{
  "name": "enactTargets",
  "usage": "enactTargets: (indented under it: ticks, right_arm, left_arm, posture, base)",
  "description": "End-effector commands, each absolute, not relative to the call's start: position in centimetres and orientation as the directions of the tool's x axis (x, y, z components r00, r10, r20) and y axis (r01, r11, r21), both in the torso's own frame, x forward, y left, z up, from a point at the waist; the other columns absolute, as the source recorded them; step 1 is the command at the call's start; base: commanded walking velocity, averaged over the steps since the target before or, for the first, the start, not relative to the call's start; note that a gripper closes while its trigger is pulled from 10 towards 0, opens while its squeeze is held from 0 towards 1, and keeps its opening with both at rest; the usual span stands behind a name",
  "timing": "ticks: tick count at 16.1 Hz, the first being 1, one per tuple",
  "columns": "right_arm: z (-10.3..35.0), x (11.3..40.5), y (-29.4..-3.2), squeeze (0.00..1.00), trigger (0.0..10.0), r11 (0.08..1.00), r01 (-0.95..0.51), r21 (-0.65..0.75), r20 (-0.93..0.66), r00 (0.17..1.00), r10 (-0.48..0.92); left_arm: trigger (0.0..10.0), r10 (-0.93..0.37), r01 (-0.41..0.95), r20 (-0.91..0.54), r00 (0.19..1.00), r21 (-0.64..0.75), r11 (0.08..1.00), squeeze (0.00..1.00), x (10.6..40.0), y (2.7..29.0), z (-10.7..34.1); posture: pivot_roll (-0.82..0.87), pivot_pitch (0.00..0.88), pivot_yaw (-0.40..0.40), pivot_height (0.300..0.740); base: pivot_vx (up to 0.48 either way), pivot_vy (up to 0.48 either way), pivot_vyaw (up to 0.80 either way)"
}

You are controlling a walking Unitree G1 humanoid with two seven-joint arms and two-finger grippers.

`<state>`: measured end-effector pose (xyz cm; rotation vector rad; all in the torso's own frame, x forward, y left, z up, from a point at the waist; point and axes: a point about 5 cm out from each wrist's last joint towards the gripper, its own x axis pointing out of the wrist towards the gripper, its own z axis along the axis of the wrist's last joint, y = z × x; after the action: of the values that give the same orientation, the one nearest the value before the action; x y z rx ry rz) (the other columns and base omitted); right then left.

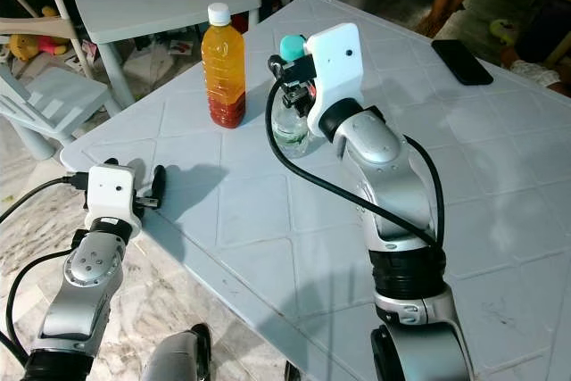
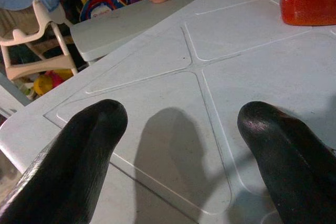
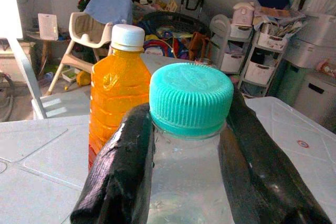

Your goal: Restocking fridge

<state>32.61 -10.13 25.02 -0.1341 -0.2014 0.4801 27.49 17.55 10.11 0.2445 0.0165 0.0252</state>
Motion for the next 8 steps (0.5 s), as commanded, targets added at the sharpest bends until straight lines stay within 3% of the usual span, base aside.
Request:
enactTargets:
  ticks: [1,7,8]
  right_arm:
    - [25.1,32.5,-10.5,0.0,0.0,0.885,-0.432,-0.175,0.166,0.873,0.459]
    - [25.0,32.4,-10.6,0.0,0.0,0.889,-0.426,-0.171,0.169,0.876,0.452]
    - [23.6,31.9,-11.1,0.0,10.0,0.92,-0.371,-0.128,0.176,0.904,0.389]
  left_arm:
    - [10.0,0.038,-0.02,-0.069,0.997,0.238,0.971,0.0,27.1,17.8,9.0]
    - [10.0,0.037,-0.02,-0.068,0.997,0.239,0.971,0.0,27.1,17.8,9.0]
    - [10.0,0.003,0.008,-0.053,0.999,0.211,0.978,0.0,27.0,17.1,9.0]
  posture:
    - [0.11,0.131,-0.051,0.74]
    - [0.11,0.13,-0.054,0.74]
    - [0.09,0.107,-0.068,0.74]
  base:
    - [0.0,0.0,0.0]
    - [0.0,0.0,0.0]
    - [0.0,0.0,0.0]
